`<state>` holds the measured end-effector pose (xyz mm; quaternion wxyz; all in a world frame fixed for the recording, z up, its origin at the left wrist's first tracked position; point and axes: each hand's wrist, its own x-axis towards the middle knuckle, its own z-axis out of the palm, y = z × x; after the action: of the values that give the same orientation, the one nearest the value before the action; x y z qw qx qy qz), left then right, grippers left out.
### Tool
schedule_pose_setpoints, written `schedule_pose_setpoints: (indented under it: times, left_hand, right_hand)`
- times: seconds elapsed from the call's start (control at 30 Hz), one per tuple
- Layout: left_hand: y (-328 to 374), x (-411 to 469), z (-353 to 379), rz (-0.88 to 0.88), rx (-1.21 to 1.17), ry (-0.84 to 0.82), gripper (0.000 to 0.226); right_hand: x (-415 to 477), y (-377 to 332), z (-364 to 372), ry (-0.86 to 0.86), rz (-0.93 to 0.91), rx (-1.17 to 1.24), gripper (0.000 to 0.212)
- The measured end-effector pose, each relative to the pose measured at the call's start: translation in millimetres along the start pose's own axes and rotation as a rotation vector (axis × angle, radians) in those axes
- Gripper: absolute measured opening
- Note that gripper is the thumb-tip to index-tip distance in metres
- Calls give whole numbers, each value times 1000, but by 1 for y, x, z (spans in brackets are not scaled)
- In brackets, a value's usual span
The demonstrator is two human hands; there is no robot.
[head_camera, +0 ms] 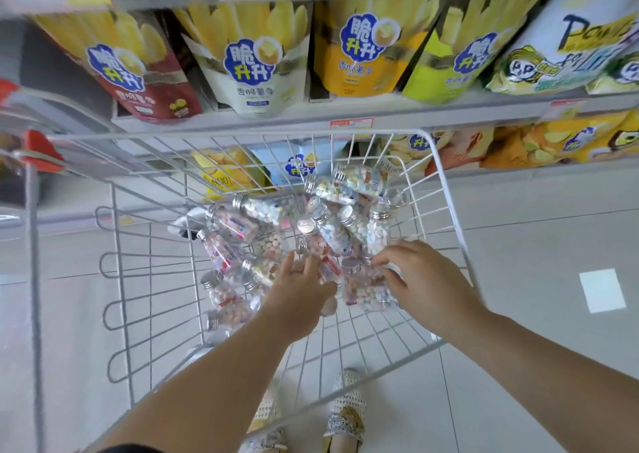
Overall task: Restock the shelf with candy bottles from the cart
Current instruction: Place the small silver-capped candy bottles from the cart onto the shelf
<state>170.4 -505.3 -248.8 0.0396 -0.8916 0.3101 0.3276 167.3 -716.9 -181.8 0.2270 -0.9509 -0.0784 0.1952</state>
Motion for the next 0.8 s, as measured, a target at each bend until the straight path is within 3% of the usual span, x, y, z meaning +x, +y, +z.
schedule_pose_setpoints:
  times: [0.17, 0.3, 0.37, 0.47, 0.63, 0.8]
  left_hand:
    - [-2, -55, -63, -150, -549, 65, 47]
    - [0, -105, -148, -247, -1031, 152, 43]
    - [5, -136, -195, -302, -1256, 154, 65]
    - [18, -182, -251, -308, -1380, 211, 94]
    - [38, -246, -319, -105, -1464, 209, 55]
    - [40, -289, -365, -63, -1561, 334, 36]
  right_hand:
    - [-15, -30, -36, -141, 152, 276, 25]
    - [-39, -70, -90, -278, 130, 449, 53]
    - [-52, -93, -125, -260, 117, 498, 61]
    - [-76, -129, -181, -121, 83, 505, 54]
    - [-126, -168, -261, 32, 14, 529, 38]
    - [-148, -186, -309, 118, 87, 664, 63]
